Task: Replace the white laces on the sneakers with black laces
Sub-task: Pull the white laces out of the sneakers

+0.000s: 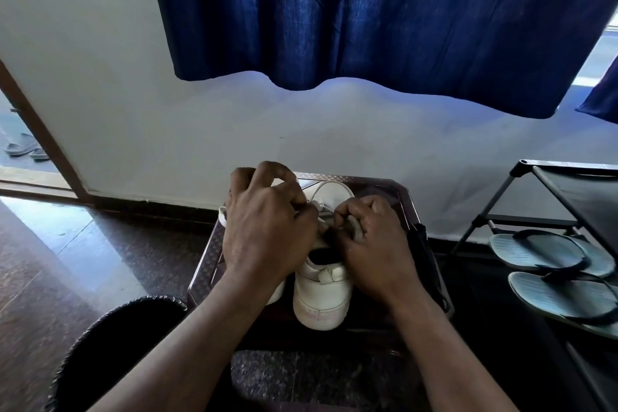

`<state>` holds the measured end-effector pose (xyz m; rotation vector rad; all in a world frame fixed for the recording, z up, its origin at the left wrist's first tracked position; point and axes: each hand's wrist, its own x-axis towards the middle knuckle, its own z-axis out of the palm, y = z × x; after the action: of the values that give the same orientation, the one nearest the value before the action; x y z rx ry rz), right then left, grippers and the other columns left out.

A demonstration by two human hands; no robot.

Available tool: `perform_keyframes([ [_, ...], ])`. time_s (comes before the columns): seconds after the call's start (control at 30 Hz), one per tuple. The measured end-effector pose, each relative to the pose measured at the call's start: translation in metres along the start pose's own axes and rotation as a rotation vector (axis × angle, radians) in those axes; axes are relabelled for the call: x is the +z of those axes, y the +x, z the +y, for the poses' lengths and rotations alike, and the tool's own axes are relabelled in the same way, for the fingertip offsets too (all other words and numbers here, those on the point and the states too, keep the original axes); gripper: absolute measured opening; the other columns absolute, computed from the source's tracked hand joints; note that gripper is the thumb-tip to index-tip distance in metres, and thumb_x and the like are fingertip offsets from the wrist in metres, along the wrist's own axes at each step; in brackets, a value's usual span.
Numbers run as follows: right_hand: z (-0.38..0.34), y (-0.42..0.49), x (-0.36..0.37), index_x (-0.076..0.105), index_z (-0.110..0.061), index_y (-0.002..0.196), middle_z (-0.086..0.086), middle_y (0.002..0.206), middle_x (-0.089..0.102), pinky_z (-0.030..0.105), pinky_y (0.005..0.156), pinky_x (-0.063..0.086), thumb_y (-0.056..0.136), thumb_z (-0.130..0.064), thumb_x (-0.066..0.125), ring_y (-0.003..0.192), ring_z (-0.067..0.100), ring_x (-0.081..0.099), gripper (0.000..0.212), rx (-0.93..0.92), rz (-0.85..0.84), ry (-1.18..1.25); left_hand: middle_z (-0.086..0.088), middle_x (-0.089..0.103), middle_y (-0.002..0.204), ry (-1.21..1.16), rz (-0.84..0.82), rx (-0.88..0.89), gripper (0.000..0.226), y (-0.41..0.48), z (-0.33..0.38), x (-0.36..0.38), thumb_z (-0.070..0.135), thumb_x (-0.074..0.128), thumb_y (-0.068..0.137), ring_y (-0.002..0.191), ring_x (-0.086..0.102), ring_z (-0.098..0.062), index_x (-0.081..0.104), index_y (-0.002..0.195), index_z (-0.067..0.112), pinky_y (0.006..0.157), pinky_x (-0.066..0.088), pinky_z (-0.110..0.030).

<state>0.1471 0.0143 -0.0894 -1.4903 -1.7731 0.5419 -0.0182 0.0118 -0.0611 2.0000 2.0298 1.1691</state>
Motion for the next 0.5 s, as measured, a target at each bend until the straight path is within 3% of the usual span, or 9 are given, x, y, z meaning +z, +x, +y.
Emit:
perform_keyframes([
  [0.13, 0.001, 0.004, 0.000, 0.075, -0.042, 0.100, -0.017, 0.118, 0.048, 0.036, 0.106, 0.043, 0.086, -0.042, 0.075, 0.125, 0.017, 0.046, 0.014, 0.015, -0.043, -0.002, 0.025, 0.060, 0.117, -0.055, -0.048, -0.024, 0.023, 0.006, 0.000, 0.000, 0.042, 0.062, 0.082, 0.117, 0.034, -0.014, 0.080, 0.075, 0.030, 0.104, 0.042, -0.042],
  [0.27, -0.008, 0.006, 0.003, 0.074, -0.032, 0.083, -0.014, 0.114, 0.055, 0.034, 0.104, 0.044, 0.078, -0.037, 0.067, 0.119, 0.019, 0.052, 0.010, -0.020, 0.067, 0.044, 0.020, 0.062, 0.118, 0.047, -0.002, 0.041, 0.024, -0.002, 0.004, -0.004, 0.040, 0.059, 0.083, 0.118, 0.041, -0.023, 0.078, 0.080, 0.025, 0.098, 0.042, -0.046],
  [0.37, -0.013, 0.008, -0.001, 0.075, -0.019, 0.084, 0.009, 0.101, 0.073, 0.042, 0.091, 0.051, 0.082, -0.024, 0.068, 0.096, 0.023, 0.066, 0.008, 0.181, 0.205, 0.703, 0.016, 0.062, 0.119, 0.103, 0.027, 0.094, 0.019, -0.005, 0.004, -0.004, 0.037, 0.060, 0.083, 0.117, 0.044, -0.027, 0.076, 0.085, 0.026, 0.098, 0.040, -0.049],
  [0.43, -0.018, 0.007, -0.011, 0.075, -0.015, 0.079, 0.007, 0.081, 0.072, 0.033, 0.071, 0.053, 0.092, -0.014, 0.062, 0.076, 0.019, 0.064, 0.018, 0.347, 0.278, 1.126, 0.016, 0.060, 0.121, 0.114, 0.031, 0.114, 0.016, -0.005, 0.002, -0.004, 0.036, 0.064, 0.085, 0.118, 0.044, -0.027, 0.076, 0.086, 0.027, 0.099, 0.039, -0.050],
  [0.5, -0.018, 0.006, -0.021, 0.075, -0.019, 0.065, 0.000, 0.071, 0.068, 0.023, 0.057, 0.049, 0.098, -0.013, 0.056, 0.065, 0.013, 0.061, 0.038, 0.420, 0.312, 1.255, 0.017, 0.060, 0.122, 0.129, 0.032, 0.134, 0.016, -0.006, 0.002, -0.003, 0.037, 0.064, 0.086, 0.119, 0.045, -0.026, 0.077, 0.087, 0.027, 0.100, 0.038, -0.049],
])
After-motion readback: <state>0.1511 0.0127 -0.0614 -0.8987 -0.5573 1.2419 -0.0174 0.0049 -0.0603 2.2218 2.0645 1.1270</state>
